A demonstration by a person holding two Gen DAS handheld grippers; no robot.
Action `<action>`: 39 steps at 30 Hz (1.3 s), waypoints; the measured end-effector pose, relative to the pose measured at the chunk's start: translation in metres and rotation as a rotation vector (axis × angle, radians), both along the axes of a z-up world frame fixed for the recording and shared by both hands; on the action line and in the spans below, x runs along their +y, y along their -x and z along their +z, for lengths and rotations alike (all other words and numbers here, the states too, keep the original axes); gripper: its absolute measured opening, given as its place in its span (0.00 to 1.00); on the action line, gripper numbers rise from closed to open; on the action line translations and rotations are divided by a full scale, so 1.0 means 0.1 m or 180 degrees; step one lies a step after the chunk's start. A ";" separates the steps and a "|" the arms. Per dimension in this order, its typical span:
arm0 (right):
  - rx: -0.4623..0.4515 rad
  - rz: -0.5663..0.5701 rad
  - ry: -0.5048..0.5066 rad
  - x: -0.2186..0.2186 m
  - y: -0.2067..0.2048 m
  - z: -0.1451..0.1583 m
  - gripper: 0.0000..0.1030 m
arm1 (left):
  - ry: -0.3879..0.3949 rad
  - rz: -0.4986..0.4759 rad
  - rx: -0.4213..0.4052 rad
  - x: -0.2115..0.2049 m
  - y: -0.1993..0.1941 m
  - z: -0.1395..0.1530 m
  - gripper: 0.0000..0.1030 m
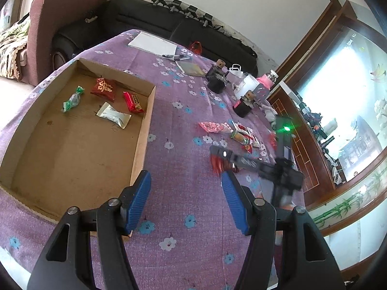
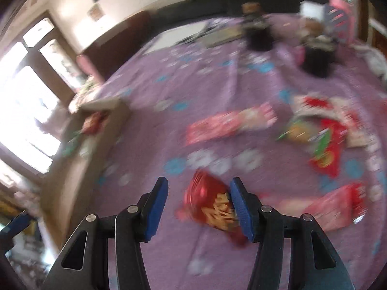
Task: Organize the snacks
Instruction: 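Grasp the red gold-lettered packet with left gripper while right grasps pink candy bar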
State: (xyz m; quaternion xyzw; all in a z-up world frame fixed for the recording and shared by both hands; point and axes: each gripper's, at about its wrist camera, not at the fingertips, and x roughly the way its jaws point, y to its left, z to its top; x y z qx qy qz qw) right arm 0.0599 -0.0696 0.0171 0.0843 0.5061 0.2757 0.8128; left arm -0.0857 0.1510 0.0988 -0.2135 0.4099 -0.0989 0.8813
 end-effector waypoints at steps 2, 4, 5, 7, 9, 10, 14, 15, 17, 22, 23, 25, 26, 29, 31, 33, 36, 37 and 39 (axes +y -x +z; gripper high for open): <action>0.0077 0.0269 -0.0395 -0.04 0.15 0.08 0.53 | -0.0006 -0.0017 0.0013 -0.02 -0.01 -0.01 0.58; -0.0078 0.0269 -0.0664 -0.24 0.33 0.25 0.52 | -0.0013 -0.0041 0.0012 -0.05 -0.02 -0.01 0.58; -0.0183 0.0085 -0.0634 -0.39 0.37 0.31 0.53 | -0.0022 -0.0055 0.0012 -0.08 -0.02 -0.02 0.58; -0.0334 -0.0332 -0.0487 -0.70 0.42 0.38 0.56 | -0.0015 -0.0098 0.0022 -0.13 -0.04 -0.04 0.58; -0.0337 -0.0646 -0.0334 -0.93 0.42 0.36 0.57 | 0.0000 -0.0149 0.0040 -0.20 -0.07 -0.07 0.58; -0.0271 -0.0781 -0.0348 -1.06 0.41 0.32 0.57 | 0.0007 -0.0173 0.0046 -0.23 -0.08 -0.08 0.58; -0.0062 -0.1101 -0.0279 -1.30 0.35 0.17 0.58 | -0.0003 -0.0290 0.0079 -0.40 -0.13 -0.13 0.58; -0.0042 -0.1157 -0.0199 -1.31 0.33 0.14 0.58 | -0.0016 -0.0315 0.0090 -0.44 -0.14 -0.14 0.58; 0.0055 -0.1254 -0.0090 -1.31 0.23 0.07 0.58 | -0.0046 -0.0345 0.0101 -0.48 -0.14 -0.15 0.58; 0.0226 -0.1314 -0.0021 -1.09 0.00 -0.08 0.58 | -0.0096 -0.0293 0.0122 -0.47 -0.12 -0.15 0.58; 0.0250 -0.1353 0.0000 -1.06 -0.06 -0.10 0.58 | -0.0100 -0.0283 0.0120 -0.47 -0.12 -0.15 0.58; 0.0273 -0.1430 0.0047 -0.99 -0.18 -0.11 0.58 | -0.0120 -0.0273 0.0113 -0.47 -0.10 -0.14 0.58; 0.0270 -0.1458 0.0102 -0.94 -0.24 -0.13 0.58 | -0.0129 -0.0271 0.0113 -0.47 -0.10 -0.14 0.58; 0.0136 -0.1482 0.0409 -0.80 -0.33 -0.13 0.57 | -0.0174 -0.0282 0.0126 -0.51 -0.12 -0.14 0.58; 0.0089 -0.1517 0.0693 -0.69 -0.38 -0.12 0.56 | -0.0180 -0.0300 0.0145 -0.54 -0.15 -0.16 0.58; 0.0152 -0.1554 0.0632 -0.71 -0.38 -0.11 0.58 | -0.0169 -0.0314 0.0179 -0.56 -0.17 -0.18 0.58; 0.0110 -0.1504 0.0485 -0.79 -0.30 0.00 0.56 | -0.0175 -0.0337 0.0172 -0.58 -0.17 -0.18 0.58; -0.0033 -0.1498 0.0465 -0.82 -0.25 0.08 0.57 | -0.0185 -0.0333 0.0162 -0.58 -0.17 -0.17 0.58; -0.0285 -0.1349 0.0320 -0.83 -0.24 0.22 0.58 | -0.0168 -0.0319 0.0157 -0.57 -0.18 -0.17 0.58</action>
